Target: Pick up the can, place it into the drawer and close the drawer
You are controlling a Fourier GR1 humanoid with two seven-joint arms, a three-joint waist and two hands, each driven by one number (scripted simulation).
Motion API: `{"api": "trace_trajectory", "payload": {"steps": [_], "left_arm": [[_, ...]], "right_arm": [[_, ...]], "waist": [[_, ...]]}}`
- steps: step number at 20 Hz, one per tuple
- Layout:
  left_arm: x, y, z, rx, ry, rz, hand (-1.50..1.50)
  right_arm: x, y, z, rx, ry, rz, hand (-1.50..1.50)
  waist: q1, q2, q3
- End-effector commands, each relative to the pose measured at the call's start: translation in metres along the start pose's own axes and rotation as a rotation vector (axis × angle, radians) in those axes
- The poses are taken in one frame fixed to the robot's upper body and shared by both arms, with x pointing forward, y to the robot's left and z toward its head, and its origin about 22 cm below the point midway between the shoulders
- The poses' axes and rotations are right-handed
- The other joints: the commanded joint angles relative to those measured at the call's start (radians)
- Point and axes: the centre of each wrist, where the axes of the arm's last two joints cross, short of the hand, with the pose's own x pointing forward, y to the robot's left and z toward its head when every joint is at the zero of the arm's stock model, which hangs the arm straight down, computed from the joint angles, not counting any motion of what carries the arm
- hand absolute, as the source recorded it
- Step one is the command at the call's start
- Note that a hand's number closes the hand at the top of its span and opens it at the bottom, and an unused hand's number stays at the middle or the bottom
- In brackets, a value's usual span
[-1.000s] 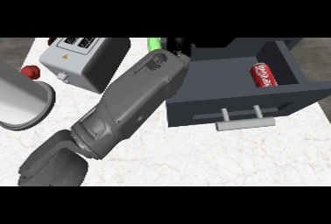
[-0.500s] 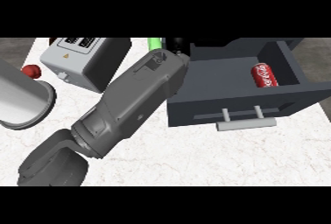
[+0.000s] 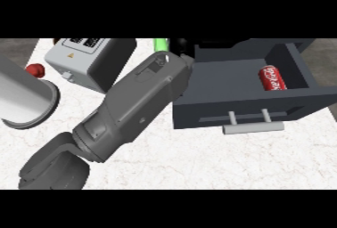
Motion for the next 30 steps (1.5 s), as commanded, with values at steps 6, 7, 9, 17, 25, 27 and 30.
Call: {"api": "trace_trajectory", "payload": {"steps": [6, 7, 9, 17, 25, 27, 30], "left_arm": [[0.018, -0.013, 0.004, 0.005, -0.016, 0.031, -1.50], [0.023, -0.016, 0.003, -0.004, -0.032, 0.013, -1.50], [0.017, -0.011, 0.003, -0.020, -0.006, 0.039, -1.50], [0.004, -0.002, 0.002, 0.004, 0.026, 0.031, -1.50], [0.028, 0.001, -0.002, 0.007, 0.023, 0.008, -1.50], [0.029, 0.017, -0.008, 0.025, 0.024, 0.008, -1.50], [0.035, 0.024, -0.012, 0.033, 0.023, 0.002, -1.50]], "right_arm": [[0.012, 0.036, -0.036, 0.086, -0.045, 0.261, -1.50], [0.013, 0.043, -0.045, 0.083, -0.072, 0.282, -1.50], [0.004, 0.057, -0.058, 0.099, -0.053, 0.321, -1.50], [-0.014, 0.113, -0.108, 0.140, -0.089, 0.487, -1.50], [-0.056, 0.154, -0.157, 0.262, -0.095, 0.683, -1.50], [-0.070, 0.160, -0.161, 0.273, -0.095, 0.712, -1.50], [-0.089, 0.160, -0.173, 0.340, -0.101, 0.812, -1.50]], "waist": [[0.045, -0.007, -0.001], [0.055, -0.006, -0.001], [0.070, -0.007, -0.001], [0.083, -0.015, -0.002], [0.105, -0.020, -0.001], [0.105, -0.022, -0.001], [0.102, -0.021, -0.001]]}}
